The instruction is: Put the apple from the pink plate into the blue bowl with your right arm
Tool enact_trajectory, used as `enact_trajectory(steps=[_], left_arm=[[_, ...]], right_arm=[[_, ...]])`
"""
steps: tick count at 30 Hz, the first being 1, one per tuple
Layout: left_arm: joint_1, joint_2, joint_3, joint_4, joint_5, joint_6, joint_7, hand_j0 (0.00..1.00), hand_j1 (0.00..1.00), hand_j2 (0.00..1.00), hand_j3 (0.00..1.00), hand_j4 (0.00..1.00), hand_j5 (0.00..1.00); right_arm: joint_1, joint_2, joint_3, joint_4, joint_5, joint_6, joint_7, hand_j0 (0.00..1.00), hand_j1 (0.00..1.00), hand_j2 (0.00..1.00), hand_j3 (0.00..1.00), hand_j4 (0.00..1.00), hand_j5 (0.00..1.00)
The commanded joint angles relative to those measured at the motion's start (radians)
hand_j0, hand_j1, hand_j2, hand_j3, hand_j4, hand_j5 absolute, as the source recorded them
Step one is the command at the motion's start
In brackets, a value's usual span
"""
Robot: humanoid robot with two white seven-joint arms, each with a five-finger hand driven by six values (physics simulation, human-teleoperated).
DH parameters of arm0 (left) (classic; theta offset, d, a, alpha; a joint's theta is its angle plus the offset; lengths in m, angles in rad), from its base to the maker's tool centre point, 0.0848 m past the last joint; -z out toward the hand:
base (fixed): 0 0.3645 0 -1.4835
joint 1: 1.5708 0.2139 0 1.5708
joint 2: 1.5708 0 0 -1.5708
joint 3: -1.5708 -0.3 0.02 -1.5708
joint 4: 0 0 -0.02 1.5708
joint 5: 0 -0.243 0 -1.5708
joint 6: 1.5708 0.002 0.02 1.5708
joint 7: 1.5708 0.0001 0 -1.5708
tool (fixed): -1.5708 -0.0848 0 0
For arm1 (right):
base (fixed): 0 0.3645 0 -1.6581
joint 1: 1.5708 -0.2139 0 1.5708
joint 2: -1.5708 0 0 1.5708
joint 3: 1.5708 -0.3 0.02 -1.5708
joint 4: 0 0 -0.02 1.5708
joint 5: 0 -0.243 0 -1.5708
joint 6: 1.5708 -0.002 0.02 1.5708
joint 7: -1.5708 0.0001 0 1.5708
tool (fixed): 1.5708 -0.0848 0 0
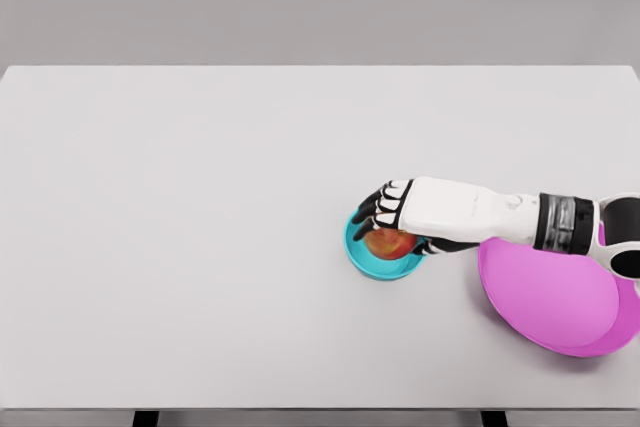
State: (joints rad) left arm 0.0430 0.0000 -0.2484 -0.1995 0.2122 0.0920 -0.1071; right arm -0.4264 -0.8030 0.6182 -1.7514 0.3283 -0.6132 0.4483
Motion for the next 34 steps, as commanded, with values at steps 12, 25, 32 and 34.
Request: enact_trajectory(steps=[12,25,32,34], left_arm=[[0.0,0.0,0.0,0.0,0.001,0.0,0.0,1.0,1.0,1.0,1.0,1.0,1.0],[0.0,0.0,0.0,0.0,0.001,0.0,0.0,1.0,1.0,1.0,1.0,1.0,1.0],[0.0,0.0,0.0,0.0,-0.001,0.0,0.0,1.0,1.0,1.0,1.0,1.0,1.0],[0.0,0.0,0.0,0.0,0.001,0.0,0.0,1.0,1.0,1.0,1.0,1.0,1.0]], right_arm=[[-0.028,-0.054,-0.096,0.0,-0.018,0.002,0.0,1.0,1.0,1.0,1.0,1.0,1.0],[0.152,-0.018,-0.488,0.138,-0.114,0.002,0.163,1.0,1.0,1.0,1.0,1.0,1.0],[0.169,-0.013,-0.486,0.165,-0.112,0.002,0.163,1.0,1.0,1.0,1.0,1.0,1.0],[0.169,-0.013,-0.486,0.164,-0.11,0.002,0.163,1.0,1.0,1.0,1.0,1.0,1.0]])
